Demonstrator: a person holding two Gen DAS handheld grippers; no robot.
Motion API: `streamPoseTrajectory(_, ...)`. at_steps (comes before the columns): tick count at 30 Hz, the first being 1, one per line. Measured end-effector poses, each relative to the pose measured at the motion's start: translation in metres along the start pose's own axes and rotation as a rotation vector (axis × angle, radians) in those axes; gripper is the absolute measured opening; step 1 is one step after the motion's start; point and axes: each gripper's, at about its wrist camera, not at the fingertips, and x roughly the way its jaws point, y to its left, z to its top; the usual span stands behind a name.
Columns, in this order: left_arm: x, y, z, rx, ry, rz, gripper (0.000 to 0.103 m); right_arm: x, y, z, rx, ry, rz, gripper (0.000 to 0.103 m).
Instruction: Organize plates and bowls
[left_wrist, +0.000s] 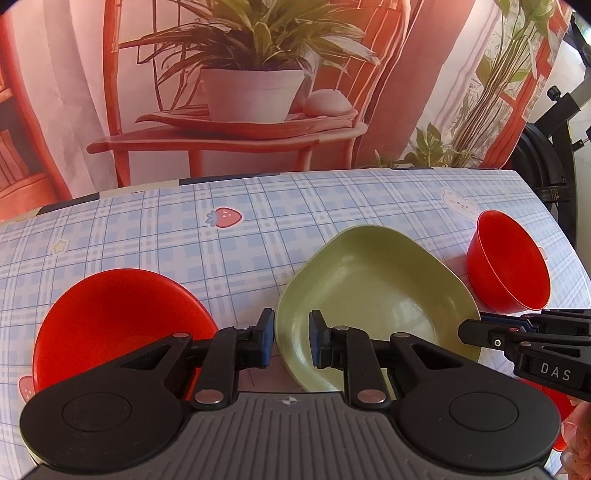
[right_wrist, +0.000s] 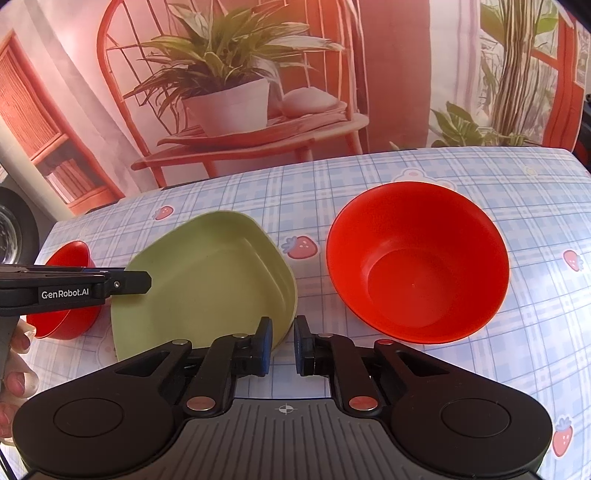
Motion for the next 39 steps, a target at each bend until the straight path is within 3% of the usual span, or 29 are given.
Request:
streamPoseTrajectory(8,-0.001,-0.009,-0.006,0.039,-0.018,0.034,0.02,0.005,-0.001,0.0,0.022,0.01,-0.003,0.012)
streamPoseTrajectory(10,-0.005,-0.008,-0.007,0.028,-0.021,0.034,0.013,0.003,-0.001,-0.001,0.024,0.01,-0.008,0.012)
streamPoseTrajectory(25,-0.077,-0.016,-0.015,0.009,-0.089,0.049,0.014,-0.065,0.013,0.0,0.03,-0.046,0.045,0.01)
streamPoseTrajectory(32,-0.12,-0.035,-0.033,0.039,-0.118,0.048,0.014,-0.112,0.019,-0.022,0.031,-0.075,0.068,0.01)
streamPoseTrajectory(39,-0.149,-0.05,-0.076,0.037,-0.104,0.018,0.014,-0.144,0.015,-0.063,0.06,-0.073,0.08,0.01)
